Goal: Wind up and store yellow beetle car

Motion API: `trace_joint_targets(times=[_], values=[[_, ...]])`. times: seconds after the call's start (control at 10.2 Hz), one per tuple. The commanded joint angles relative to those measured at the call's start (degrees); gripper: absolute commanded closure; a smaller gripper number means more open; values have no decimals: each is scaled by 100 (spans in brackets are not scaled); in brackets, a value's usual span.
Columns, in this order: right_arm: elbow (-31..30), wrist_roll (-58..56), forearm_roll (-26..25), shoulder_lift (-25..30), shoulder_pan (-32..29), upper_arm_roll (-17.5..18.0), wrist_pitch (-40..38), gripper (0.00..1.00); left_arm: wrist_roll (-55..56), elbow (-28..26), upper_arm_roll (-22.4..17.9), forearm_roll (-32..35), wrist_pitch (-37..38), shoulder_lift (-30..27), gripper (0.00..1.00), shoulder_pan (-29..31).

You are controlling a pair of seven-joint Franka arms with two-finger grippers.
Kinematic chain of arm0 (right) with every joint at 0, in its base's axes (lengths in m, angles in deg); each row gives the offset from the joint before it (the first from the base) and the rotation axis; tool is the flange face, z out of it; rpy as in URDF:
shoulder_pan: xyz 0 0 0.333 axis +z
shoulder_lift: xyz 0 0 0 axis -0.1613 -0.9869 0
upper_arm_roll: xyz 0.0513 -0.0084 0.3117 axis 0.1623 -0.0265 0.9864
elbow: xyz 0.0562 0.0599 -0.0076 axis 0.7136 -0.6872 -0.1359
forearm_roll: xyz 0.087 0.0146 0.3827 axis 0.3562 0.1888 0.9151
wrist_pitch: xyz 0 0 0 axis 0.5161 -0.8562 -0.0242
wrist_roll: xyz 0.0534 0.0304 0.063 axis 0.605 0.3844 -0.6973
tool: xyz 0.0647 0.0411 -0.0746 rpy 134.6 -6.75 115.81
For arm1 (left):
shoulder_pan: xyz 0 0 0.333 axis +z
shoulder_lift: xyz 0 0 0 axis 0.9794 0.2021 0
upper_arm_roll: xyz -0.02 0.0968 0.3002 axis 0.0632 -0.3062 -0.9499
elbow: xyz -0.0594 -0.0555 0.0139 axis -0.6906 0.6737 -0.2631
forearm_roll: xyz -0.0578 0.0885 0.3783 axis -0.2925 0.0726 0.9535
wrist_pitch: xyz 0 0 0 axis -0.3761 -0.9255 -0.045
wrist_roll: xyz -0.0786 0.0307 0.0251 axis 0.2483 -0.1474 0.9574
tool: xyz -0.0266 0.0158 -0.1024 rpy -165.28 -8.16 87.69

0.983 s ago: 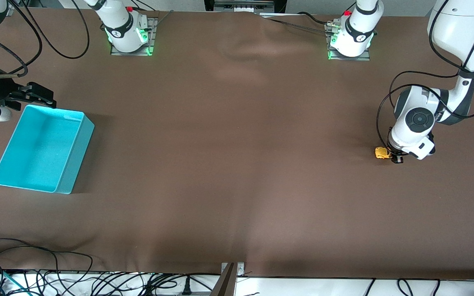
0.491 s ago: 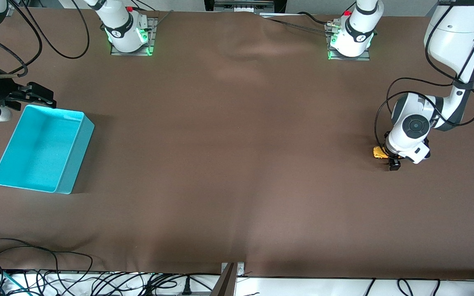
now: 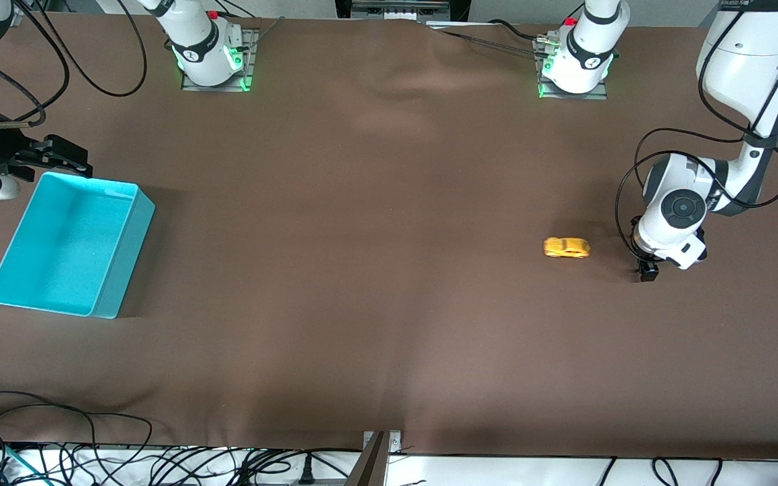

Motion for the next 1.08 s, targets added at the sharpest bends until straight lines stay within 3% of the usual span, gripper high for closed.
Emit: trace_joint_targets(times=[0.0,0.1,0.29,0.59,0.98], values=[[98,-102,112,-31,-17,-11,-45,0,-56,102,-26,230,29,-127,0,8],[98,-102,112,-31,-17,-11,-45,0,-318,163,-8,230,177,-250,0,8],[98,-102,112,-31,-17,-11,-45,0,-1151,836,114,64,1245,-278,0,-1],[98,-102,112,-31,-17,-11,-45,0,-3189,2049,212,-1287,2626,-304,0,-1],[98,-102,112,-31,-17,-11,-45,0,-5394,3482,220,-2140,3815,-287,0,-19]])
